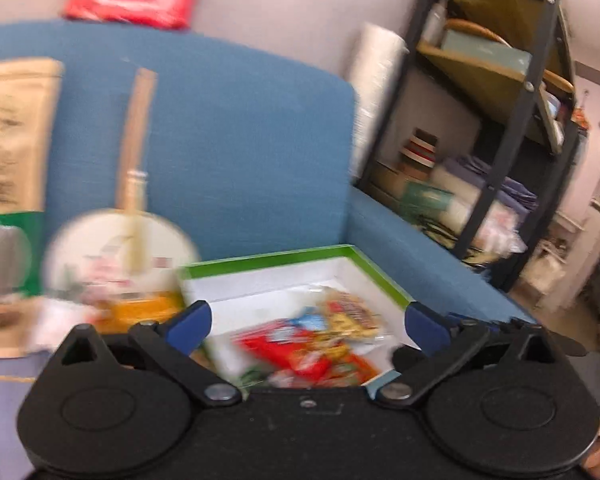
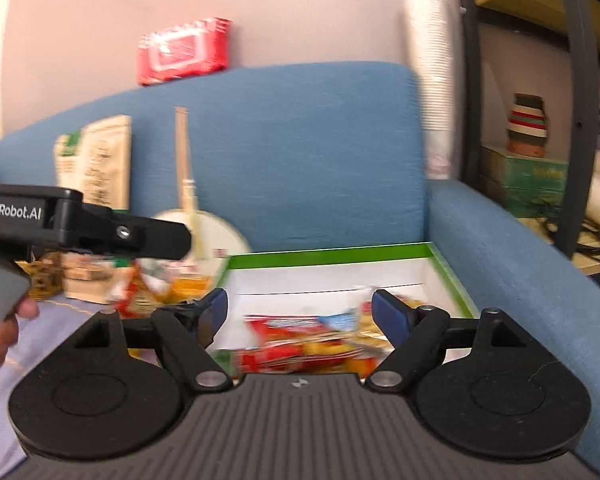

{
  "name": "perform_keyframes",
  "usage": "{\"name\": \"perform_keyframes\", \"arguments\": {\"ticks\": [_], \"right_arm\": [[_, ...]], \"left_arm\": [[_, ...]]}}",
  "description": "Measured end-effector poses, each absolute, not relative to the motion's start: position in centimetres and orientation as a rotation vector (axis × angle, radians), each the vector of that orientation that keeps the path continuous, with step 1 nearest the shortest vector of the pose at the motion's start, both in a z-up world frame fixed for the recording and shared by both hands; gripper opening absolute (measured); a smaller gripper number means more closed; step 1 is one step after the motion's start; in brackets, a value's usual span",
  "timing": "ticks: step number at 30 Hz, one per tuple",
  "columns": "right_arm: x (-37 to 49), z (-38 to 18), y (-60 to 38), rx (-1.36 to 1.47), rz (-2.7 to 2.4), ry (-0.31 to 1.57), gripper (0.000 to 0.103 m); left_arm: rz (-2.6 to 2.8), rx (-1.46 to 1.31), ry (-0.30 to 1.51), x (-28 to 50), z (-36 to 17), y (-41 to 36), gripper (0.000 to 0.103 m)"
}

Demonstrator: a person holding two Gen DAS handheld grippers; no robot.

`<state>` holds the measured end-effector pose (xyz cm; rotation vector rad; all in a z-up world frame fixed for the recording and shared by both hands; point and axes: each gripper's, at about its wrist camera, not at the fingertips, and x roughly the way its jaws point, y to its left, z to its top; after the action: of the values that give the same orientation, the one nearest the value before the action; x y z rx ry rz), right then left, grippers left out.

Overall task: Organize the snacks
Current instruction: 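Move both tools back from the box toward the snack pile, then grasp the orange-edged clear snack bag with the right tool while the left tool grasps a small red-labelled packet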

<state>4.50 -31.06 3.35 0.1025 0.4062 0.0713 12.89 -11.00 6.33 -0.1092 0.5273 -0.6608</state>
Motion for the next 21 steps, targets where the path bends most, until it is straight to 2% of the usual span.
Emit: {"name": "perform_keyframes", "arguments": {"ticks": [9,14,21], "right_arm": [[3.4,-0.8,-23.0,0.107,0.308,0.582,0.103],[4.0,-3.3,-18.8,0.014,0.341,0.686,0.103],[7.3,-5.6,-15.4,-0.087,0.244,0.686,0.103]], "left_arm": [[-0.404,-0.267,0.633,10.2,2.5,1.6,0.103],[-0.361,-0.315,0.695,9.4,-0.1,4.6,0.103],[-0.41,-0.327,0.706,8.5,-1.1,5.1,0.103]]}}
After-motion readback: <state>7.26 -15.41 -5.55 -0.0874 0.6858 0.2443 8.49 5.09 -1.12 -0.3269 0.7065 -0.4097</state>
